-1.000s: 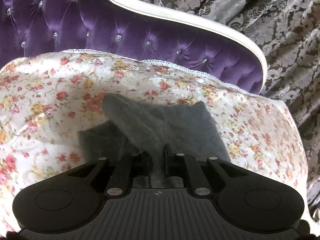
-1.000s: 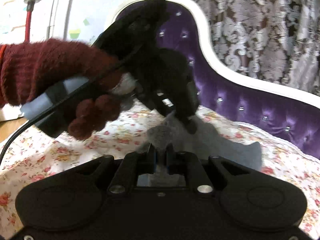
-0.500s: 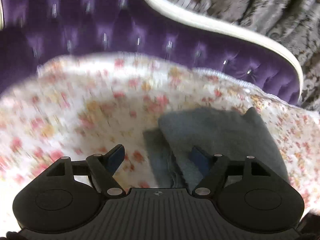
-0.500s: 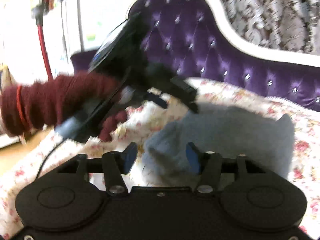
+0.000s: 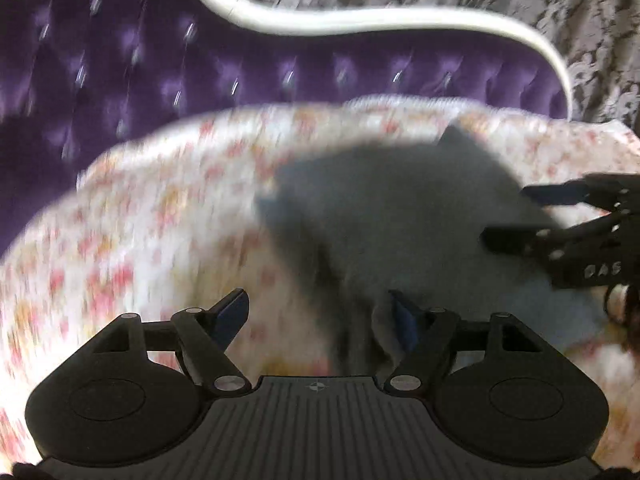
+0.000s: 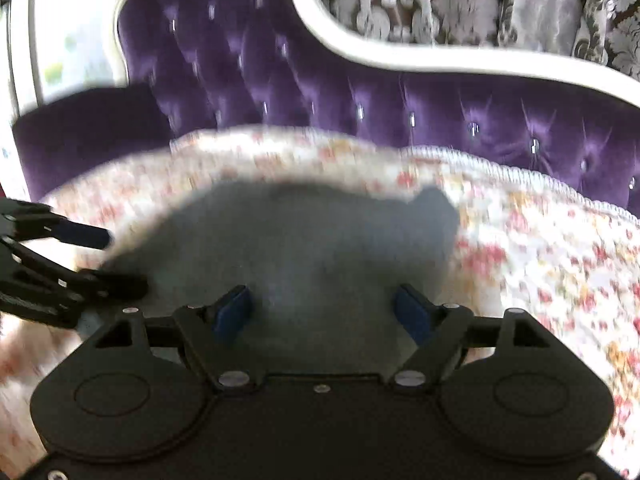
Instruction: Fold small clothes
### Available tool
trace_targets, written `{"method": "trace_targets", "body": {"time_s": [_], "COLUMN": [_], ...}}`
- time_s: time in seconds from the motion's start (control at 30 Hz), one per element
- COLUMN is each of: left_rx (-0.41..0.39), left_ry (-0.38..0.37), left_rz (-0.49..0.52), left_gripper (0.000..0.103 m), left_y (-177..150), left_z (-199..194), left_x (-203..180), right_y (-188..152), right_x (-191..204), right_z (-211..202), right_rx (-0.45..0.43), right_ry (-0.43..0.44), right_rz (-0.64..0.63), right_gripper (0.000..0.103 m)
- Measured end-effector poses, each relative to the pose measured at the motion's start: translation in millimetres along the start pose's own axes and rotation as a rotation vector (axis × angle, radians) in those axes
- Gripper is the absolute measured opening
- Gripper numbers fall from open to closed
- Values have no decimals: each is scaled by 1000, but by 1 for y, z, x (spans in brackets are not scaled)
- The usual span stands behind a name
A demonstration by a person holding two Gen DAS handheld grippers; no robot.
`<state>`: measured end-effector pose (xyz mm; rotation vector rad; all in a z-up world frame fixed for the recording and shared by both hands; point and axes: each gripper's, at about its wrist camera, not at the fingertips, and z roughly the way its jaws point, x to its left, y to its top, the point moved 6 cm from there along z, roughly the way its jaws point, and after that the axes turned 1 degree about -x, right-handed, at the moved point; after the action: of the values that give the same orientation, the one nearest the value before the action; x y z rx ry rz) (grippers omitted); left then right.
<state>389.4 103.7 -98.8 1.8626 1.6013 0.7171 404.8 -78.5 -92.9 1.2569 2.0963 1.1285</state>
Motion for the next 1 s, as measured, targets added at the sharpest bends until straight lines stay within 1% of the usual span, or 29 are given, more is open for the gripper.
{"method": "trace_targets", "body": {"time_s": [0.07,0.1,0.13,0.2,0.3,0.37,0.4,0.5,0.53,0.57,0.6,0.63,0.7,0.77,0.8,0.87,0.93,1.0], "left_rx": [13,5,-8,-7,-2,-3,-4,-9,-11,-12,-13,-15,-18,-24,-34,-53,-68,-71], "left_ry": [-51,-72,-82,-74,-64,-66,-69,-65,-63,-61,-60,-61,-65,-73,-77,-75,-64,-62], "left_rz": [-99,-150,-168,-154,-143,-146,-151,-155,-152,-151,-154,-161,-176,-210,-231,-258,-272,-285], "left_gripper": [78,79,79,80,81,81,81,81,81,82,82,82,82,82,82,82,82,82], "left_y": [-16,-20,-22,-21,-19,-19,-18,-23,-23,-23,-23,-23,-23,-22,-22,-23,-24,-26], "left_z": [1,0,-1,-3,-1,-1,-1,-1,-1,0,-1,-1,-2,-8,-12,-22,-31,-39], "left_x": [12,18,21,20,18,18,19,18,17,17,17,17,18,21,23,27,29,30], "right_y": [-9,-10,-10,-6,11,28,34,35,29,24,22,23,25,32,35,33,19,-3], "right_x": [2,1,1,1,-6,-17,-24,-48,-54,-60,-65,-67,-67,-60,-54,-36,-17,-2], "right_z": [-3,-5,-7,-11,-15,-4,4,40,53,62,65,66,59,39,26,2,-15,-17], "right_rx": [1,11,21,29,-30,-52,-45,52,98,128,127,124,135,90,58,21,31,91], "right_ry": [-3,3,6,6,-16,-44,-52,-82,-85,-76,-65,-61,-74,-71,-55,-35,-29,-41], "right_rz": [-19,-17,-22,-45,-31,14,52,184,218,252,289,296,284,272,250,177,81,-12], "right_gripper": [84,84,84,84,84,85,86,87,90,99,102,102,101,99,99,99,100,100]}}
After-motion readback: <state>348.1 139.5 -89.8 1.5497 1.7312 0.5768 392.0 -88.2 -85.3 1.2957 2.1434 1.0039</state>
